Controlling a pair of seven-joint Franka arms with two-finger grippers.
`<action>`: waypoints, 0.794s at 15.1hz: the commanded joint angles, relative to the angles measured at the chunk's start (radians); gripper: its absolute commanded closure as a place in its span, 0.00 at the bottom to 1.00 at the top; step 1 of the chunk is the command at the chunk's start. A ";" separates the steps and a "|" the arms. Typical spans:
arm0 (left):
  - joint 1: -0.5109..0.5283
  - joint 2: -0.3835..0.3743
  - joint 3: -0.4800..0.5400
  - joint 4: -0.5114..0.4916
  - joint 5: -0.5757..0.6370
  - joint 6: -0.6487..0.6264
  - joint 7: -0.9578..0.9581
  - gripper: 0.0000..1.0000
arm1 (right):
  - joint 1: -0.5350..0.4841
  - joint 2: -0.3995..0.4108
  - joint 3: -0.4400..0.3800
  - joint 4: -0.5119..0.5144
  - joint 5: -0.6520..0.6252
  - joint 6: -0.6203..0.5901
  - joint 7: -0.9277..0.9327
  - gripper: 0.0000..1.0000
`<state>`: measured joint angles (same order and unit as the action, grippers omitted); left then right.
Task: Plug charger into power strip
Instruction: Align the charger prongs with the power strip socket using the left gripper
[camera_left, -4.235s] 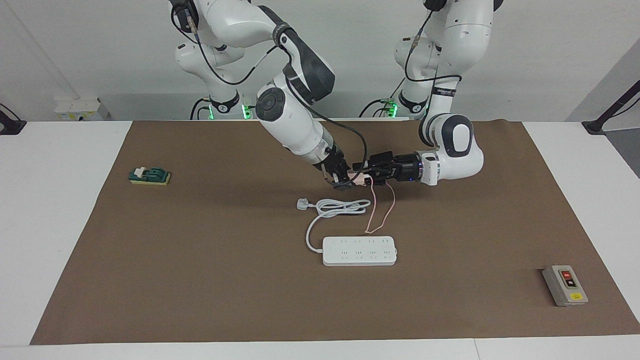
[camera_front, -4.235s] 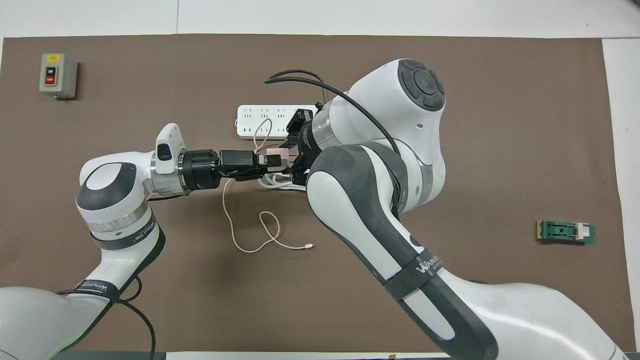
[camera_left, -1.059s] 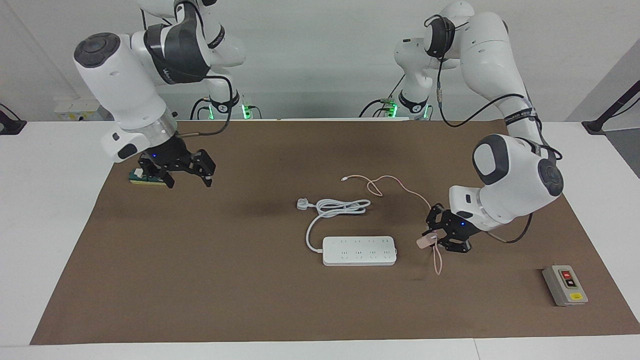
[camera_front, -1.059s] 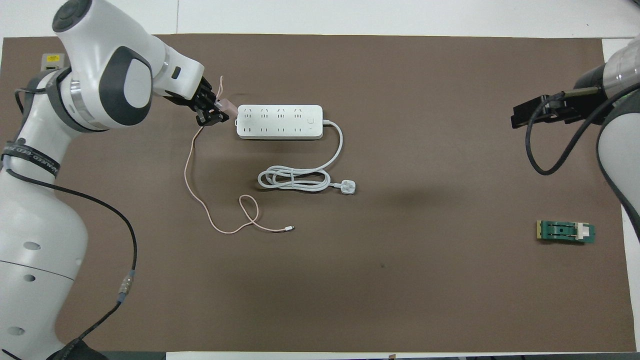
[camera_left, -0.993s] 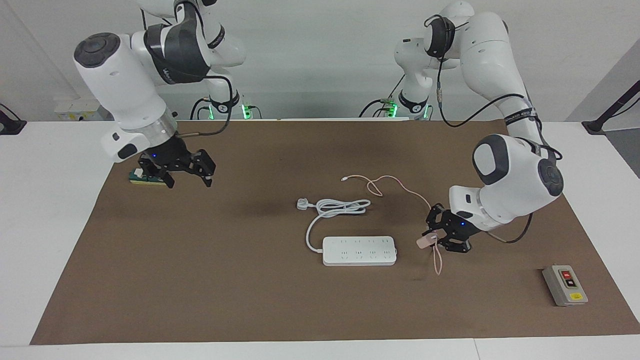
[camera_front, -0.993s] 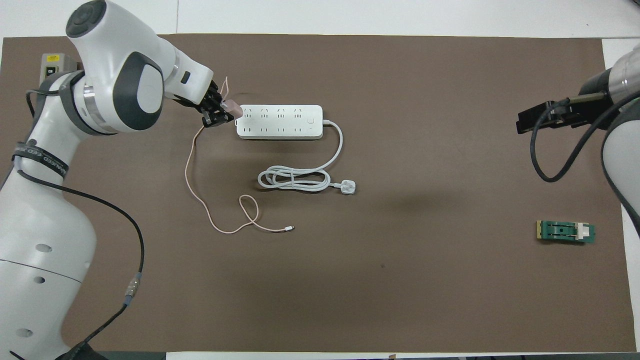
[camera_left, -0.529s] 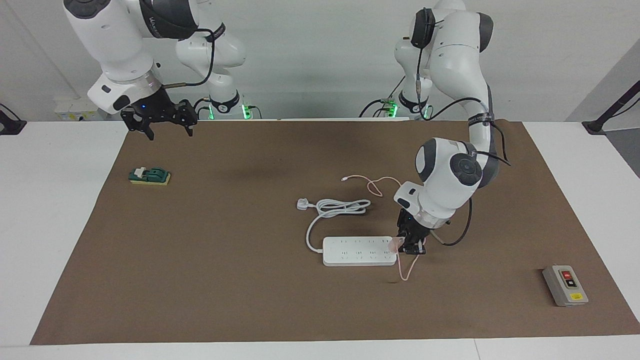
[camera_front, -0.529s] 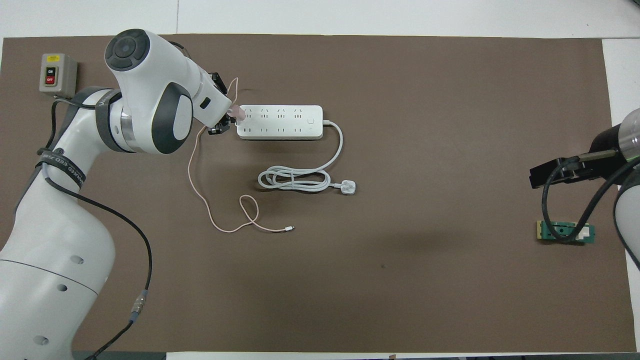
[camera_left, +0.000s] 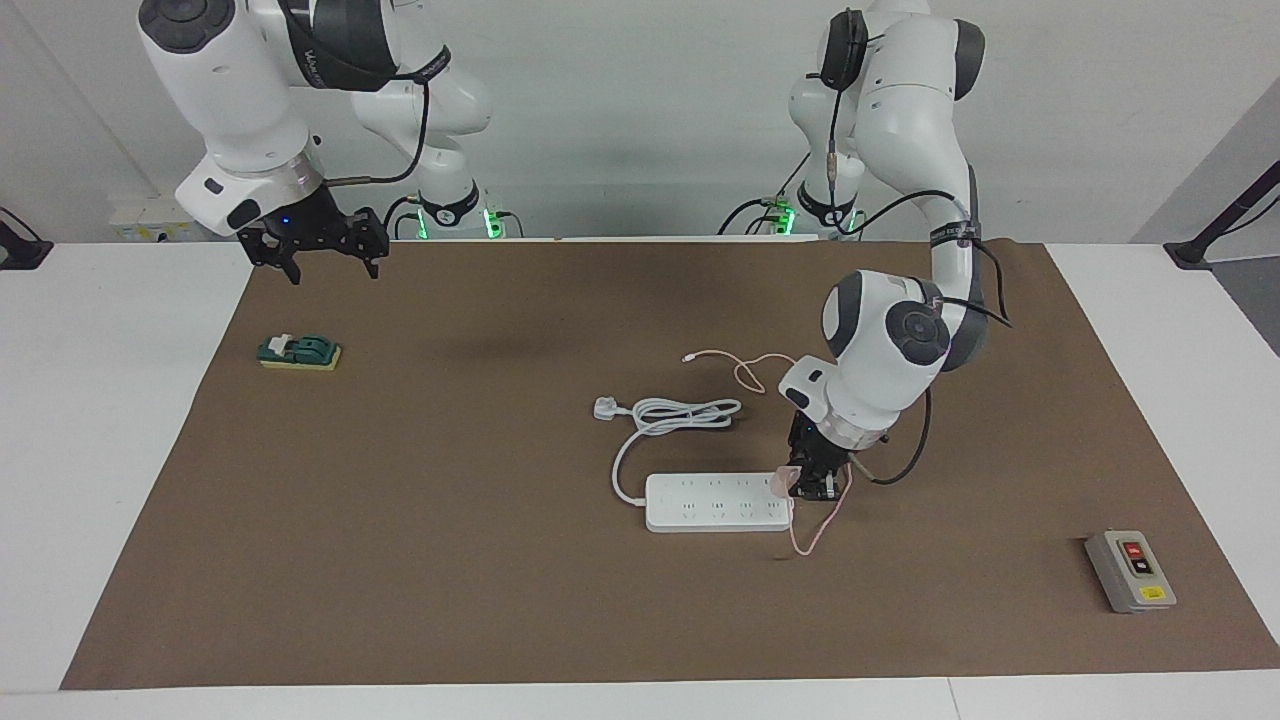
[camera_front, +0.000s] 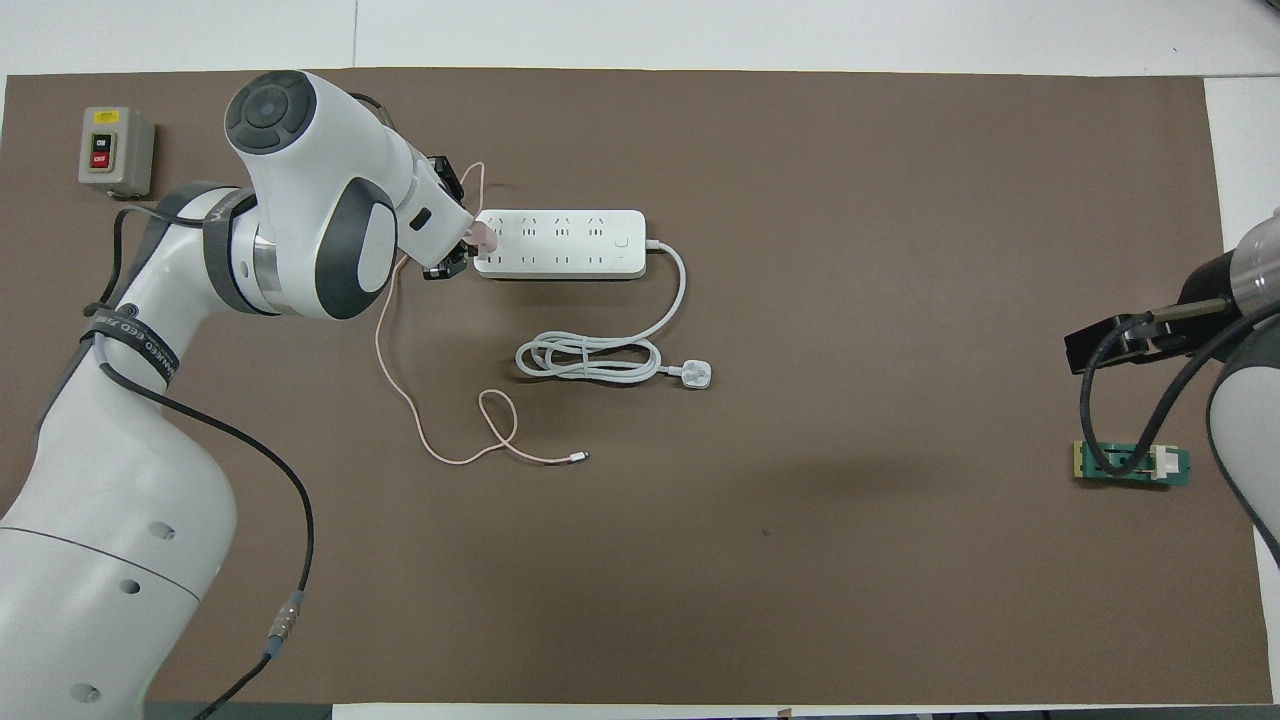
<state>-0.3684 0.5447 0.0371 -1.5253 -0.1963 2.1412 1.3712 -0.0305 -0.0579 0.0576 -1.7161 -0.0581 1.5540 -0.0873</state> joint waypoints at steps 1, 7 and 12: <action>-0.023 -0.048 0.014 -0.062 0.017 0.028 0.002 0.96 | -0.025 0.009 0.013 0.013 0.000 0.004 -0.014 0.00; -0.027 -0.058 0.014 -0.088 0.018 0.026 -0.001 0.95 | -0.035 0.009 0.015 0.020 0.059 0.008 -0.002 0.00; -0.041 -0.072 0.014 -0.124 0.017 0.034 -0.049 0.95 | -0.034 0.009 0.015 0.018 0.063 0.008 0.011 0.00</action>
<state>-0.3877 0.5077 0.0377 -1.5813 -0.1963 2.1423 1.3582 -0.0445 -0.0577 0.0576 -1.7086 -0.0137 1.5542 -0.0854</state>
